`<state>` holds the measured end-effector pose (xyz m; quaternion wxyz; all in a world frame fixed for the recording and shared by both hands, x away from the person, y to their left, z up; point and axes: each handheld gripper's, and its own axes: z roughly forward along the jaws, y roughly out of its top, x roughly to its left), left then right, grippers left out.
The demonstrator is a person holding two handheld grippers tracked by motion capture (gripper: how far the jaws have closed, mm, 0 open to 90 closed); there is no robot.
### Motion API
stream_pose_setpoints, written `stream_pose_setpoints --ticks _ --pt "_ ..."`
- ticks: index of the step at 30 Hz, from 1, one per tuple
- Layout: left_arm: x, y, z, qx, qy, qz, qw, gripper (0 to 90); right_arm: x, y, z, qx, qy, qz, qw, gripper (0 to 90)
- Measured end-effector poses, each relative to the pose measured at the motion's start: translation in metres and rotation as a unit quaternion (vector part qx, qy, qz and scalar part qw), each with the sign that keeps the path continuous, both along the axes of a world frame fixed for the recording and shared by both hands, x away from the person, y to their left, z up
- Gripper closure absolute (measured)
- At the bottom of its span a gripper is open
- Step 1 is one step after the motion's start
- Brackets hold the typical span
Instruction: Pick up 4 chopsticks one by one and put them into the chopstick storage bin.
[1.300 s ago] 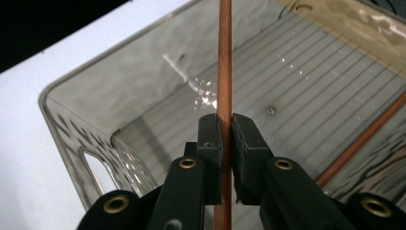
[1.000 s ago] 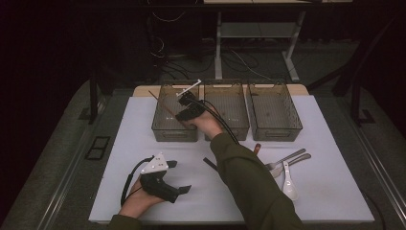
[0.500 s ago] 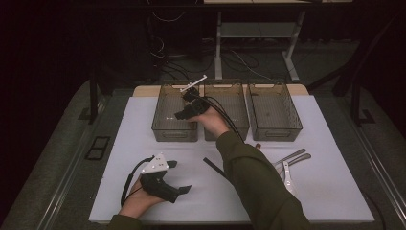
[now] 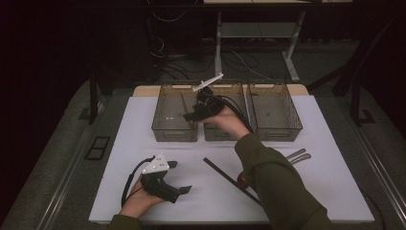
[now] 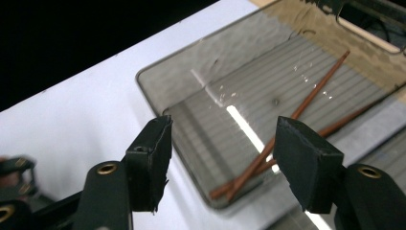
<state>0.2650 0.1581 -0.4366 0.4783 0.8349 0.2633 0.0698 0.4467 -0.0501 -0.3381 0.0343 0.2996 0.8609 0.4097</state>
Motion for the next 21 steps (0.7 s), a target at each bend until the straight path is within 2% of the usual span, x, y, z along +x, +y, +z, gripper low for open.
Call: stream_pose_setpoints --ticks 9,21 --pt "0.000 0.000 -0.001 0.002 0.001 0.001 1.0000 0.0 -0.020 -0.035 0.004 0.007 -0.006 0.018 0.9998 35.3" --pt "0.000 -0.001 -0.001 0.002 0.004 0.000 1.0000 0.0 -0.049 -0.081 0.005 0.026 -0.021 0.022 0.9992 34.6"
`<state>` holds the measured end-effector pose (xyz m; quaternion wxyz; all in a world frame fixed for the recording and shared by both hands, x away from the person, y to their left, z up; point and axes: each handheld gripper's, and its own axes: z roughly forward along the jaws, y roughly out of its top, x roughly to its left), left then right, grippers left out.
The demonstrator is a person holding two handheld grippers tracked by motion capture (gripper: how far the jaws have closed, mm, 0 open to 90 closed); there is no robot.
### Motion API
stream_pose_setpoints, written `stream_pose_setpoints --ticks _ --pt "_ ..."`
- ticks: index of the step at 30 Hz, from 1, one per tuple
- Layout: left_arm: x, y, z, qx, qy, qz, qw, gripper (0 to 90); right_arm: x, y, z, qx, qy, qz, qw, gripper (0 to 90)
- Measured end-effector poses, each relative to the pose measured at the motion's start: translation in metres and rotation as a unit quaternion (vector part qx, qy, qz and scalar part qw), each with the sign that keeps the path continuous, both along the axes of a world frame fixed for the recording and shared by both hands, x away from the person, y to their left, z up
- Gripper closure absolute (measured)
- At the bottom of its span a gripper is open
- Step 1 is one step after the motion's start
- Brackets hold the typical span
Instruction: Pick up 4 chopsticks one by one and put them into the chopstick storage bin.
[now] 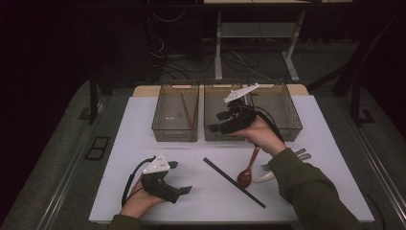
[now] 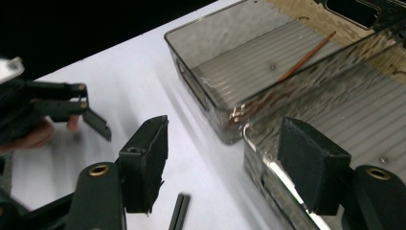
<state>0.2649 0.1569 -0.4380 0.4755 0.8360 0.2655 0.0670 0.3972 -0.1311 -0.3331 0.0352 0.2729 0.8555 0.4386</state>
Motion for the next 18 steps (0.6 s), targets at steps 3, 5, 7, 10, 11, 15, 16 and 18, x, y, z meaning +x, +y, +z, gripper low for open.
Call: stream_pose_setpoints --ticks 3,5,7,10,11,15,16,18 --pt "0.000 0.000 0.000 0.000 0.000 0.000 1.0000 0.0 -0.008 -0.011 -0.002 0.004 0.000 0.001 1.0000 34.6" --pt "0.000 0.000 0.000 0.001 0.000 -0.001 1.0000 0.0 -0.014 -0.018 -0.004 0.004 -0.002 0.000 1.0000 34.6" --pt "-0.001 0.000 0.000 0.000 0.000 0.000 1.0000 0.0 -0.019 -0.025 -0.007 0.005 -0.005 0.000 1.0000 34.6" --pt "-0.001 0.000 0.000 -0.001 0.000 0.000 1.0000 0.0 -0.027 -0.034 -0.013 0.004 -0.003 -0.004 1.0000 34.8" --pt "-0.001 -0.001 0.000 -0.001 0.000 0.000 1.0000 0.0 -0.029 -0.037 -0.014 0.002 -0.003 -0.005 1.0000 34.8" --pt "-0.001 -0.001 0.000 0.001 -0.002 -0.001 1.0000 0.0 -0.039 -0.048 -0.021 -0.004 -0.010 -0.009 0.9999 35.0" --pt "-0.001 -0.001 0.000 0.001 -0.002 -0.001 1.0000 0.0 -0.042 -0.050 -0.023 -0.004 -0.009 -0.009 0.9999 35.2" --pt "0.000 -0.001 0.000 0.001 -0.001 -0.001 1.0000 0.0 -0.048 -0.055 -0.026 -0.006 -0.012 -0.009 0.9999 35.5"
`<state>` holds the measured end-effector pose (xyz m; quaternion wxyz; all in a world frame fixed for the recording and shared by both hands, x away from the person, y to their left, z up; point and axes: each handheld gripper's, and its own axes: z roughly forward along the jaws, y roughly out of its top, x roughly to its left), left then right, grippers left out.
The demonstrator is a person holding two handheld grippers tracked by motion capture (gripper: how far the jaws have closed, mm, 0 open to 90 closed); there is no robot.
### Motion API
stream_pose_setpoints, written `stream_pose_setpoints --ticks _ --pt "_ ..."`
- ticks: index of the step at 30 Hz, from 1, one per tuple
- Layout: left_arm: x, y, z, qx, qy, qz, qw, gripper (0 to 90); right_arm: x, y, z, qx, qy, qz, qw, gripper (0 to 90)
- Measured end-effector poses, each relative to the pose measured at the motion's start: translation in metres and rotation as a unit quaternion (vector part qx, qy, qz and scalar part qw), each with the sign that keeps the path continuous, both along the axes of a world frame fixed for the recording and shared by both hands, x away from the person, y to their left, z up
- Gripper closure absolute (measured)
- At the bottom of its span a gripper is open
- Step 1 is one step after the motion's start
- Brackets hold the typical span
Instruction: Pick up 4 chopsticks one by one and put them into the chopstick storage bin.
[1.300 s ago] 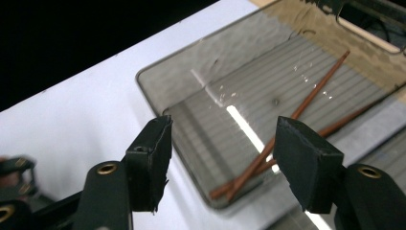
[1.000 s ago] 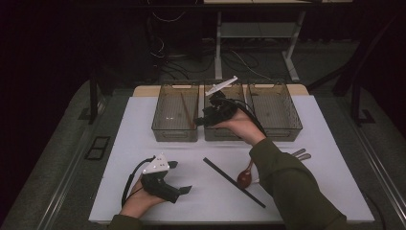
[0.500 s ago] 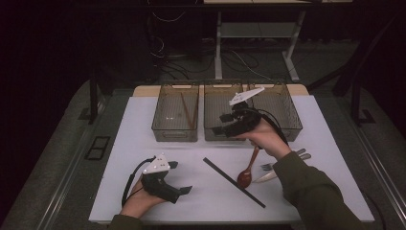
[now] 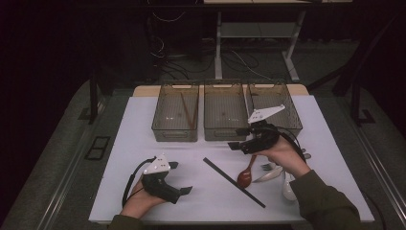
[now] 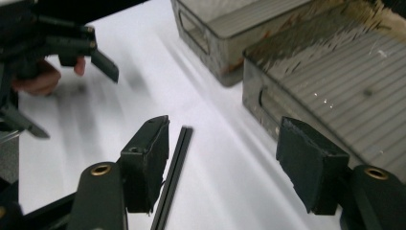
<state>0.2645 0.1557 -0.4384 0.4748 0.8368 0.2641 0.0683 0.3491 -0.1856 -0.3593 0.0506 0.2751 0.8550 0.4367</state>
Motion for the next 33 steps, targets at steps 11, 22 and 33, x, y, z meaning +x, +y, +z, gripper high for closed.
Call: stream_pose_setpoints --ticks 11,22,33 --pt "-0.001 -0.001 0.000 0.003 0.000 -0.003 1.0000 0.0 -0.029 -0.020 -0.022 -0.013 0.011 -0.006 0.9998 44.5" --pt "-0.001 -0.001 0.001 0.003 0.000 -0.002 1.0000 0.0 -0.036 -0.014 -0.037 -0.032 0.027 0.006 0.9991 58.8" --pt "-0.001 -0.002 0.001 0.003 0.000 -0.003 1.0000 0.0 -0.042 0.010 -0.055 -0.056 0.058 0.039 0.9960 67.8"
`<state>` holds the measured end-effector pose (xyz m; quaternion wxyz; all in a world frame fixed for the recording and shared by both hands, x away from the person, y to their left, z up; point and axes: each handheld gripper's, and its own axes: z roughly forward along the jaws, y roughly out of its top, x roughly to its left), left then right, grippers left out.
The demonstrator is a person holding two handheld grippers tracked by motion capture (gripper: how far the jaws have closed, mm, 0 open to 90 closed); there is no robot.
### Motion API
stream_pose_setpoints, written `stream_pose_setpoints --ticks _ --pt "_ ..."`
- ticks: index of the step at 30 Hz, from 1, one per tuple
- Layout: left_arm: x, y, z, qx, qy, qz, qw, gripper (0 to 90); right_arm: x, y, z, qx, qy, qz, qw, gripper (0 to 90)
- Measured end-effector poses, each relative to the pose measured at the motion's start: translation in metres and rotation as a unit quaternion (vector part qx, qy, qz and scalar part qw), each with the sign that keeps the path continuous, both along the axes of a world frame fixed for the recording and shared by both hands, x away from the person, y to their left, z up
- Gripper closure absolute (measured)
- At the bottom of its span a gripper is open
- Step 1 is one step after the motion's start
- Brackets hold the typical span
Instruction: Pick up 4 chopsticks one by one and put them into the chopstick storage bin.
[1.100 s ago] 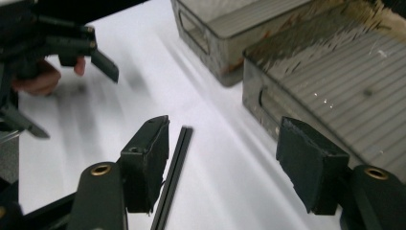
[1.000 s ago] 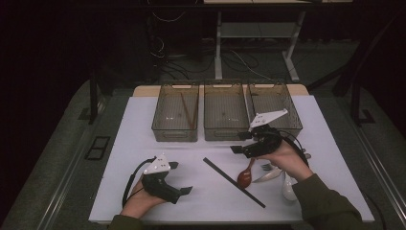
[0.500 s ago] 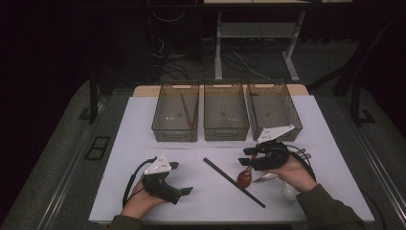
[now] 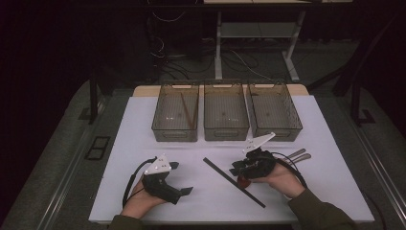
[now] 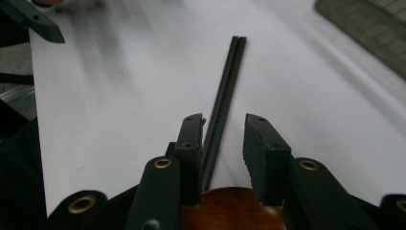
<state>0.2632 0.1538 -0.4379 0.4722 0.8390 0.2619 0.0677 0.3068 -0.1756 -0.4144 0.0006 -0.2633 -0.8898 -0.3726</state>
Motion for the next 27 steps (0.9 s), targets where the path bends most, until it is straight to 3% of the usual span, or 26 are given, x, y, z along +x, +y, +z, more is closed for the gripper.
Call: stream_pose_setpoints --ticks 10,14,27 --pt "0.000 0.000 0.000 -0.001 0.000 -0.001 1.0000 0.0 -0.006 0.022 -0.017 -0.050 0.000 0.011 0.9987 69.1" --pt "0.000 0.000 0.000 0.000 0.000 0.000 1.0000 0.0 -0.005 0.025 -0.021 -0.070 -0.014 0.018 0.9973 70.4" --pt "0.000 0.000 0.000 -0.001 0.001 -0.001 1.0000 0.0 -0.009 0.029 -0.023 -0.078 -0.024 0.016 0.9965 77.1"
